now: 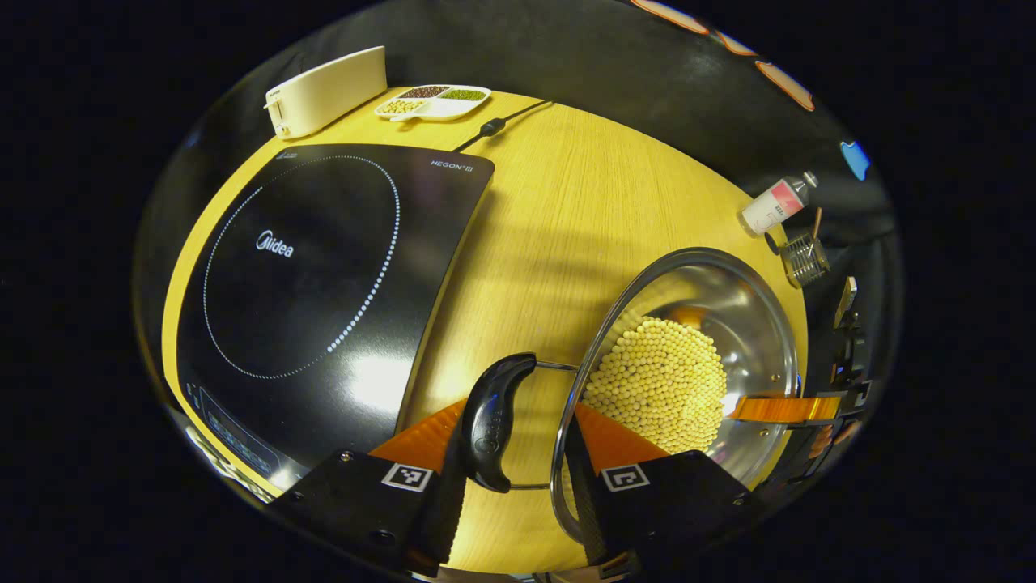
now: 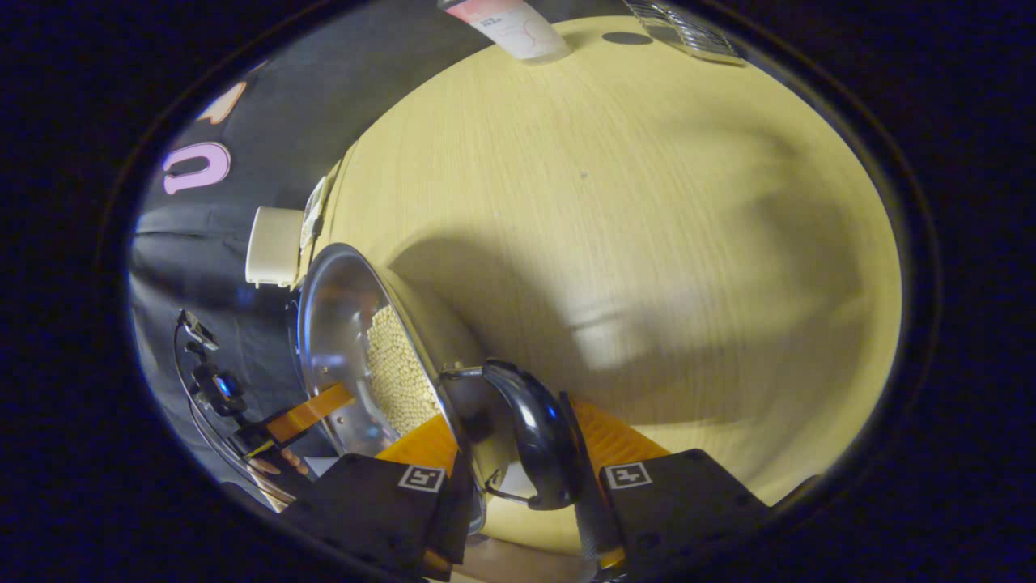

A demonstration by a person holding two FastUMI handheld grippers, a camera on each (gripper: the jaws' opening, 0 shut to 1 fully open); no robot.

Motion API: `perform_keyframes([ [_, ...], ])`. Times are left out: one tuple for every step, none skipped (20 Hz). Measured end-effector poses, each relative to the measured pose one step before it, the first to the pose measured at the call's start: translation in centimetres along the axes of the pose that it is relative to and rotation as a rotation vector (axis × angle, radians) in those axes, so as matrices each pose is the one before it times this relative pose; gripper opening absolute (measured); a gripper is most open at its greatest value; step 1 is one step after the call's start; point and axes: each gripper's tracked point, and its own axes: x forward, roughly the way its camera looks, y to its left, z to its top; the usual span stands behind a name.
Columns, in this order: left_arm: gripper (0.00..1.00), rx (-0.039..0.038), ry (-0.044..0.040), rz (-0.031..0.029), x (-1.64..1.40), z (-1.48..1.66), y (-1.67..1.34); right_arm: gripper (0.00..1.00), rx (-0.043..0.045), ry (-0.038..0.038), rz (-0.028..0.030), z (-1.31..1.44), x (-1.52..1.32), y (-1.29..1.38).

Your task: First push the handle of the pot to place it horizontally, then grasp the pot with both hands and set it on the induction cooktop.

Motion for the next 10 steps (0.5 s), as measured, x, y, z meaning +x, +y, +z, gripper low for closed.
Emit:
perform_keyframes([
  [0.60, -0.00750, 0.00028, -0.00534, 0.061, -0.090, -0.084, 0.54, -0.01414, -0.01334, -0.01743, -0.046, -0.306, -0.262],
  [0.60, 0.00648, -0.00476, -0.00412, 0.096, -0.096, -0.052, 0.51, -0.02706, -0.01095, -0.01966, -0.227, -0.385, -0.207],
  [0.58, 0.01673, -0.00369, 0.00011, -0.021, -0.086, -0.008, 0.57, -0.01216, -0.01580, -0.01078, 0.321, -1.503, -0.203],
  [0.60, 0.01120, -0.00290, -0.00434, -0.183, -0.120, -0.161, 0.47, -0.00172, -0.00914, -0.00389, -0.627, 0.501, 0.006],
  [0.62, 0.00109, -0.00119, -0.00877, -0.334, -0.206, -0.252, 0.60, 0.00200, -0.01267, 0.00020, -0.059, -0.520, -0.086],
  [0.62, -0.00194, -0.00601, -0.01149, -0.825, -0.433, -0.726, 0.53, -0.00072, -0.01112, -0.00149, -0.139, -0.316, -0.077],
  [0.61, -0.00048, -0.00908, -0.01212, -0.502, -0.126, -0.352, 0.47, -0.00317, -0.01405, -0.00229, -0.085, -0.461, -0.055],
  [0.59, 0.00339, -0.00442, -0.00956, -0.129, 0.002, -0.127, 0.53, -0.00105, -0.01516, -0.00482, -0.080, -0.402, 0.012],
  [0.59, 0.00518, -0.00026, -0.00826, -0.229, -0.094, -0.149, 0.53, 0.00102, -0.01112, -0.00689, -0.087, -0.434, 0.085],
  [0.59, 0.00415, 0.00263, -0.00567, -0.092, 0.058, -0.046, 0.46, 0.00439, -0.01199, -0.00590, -0.151, -0.525, 0.130],
])
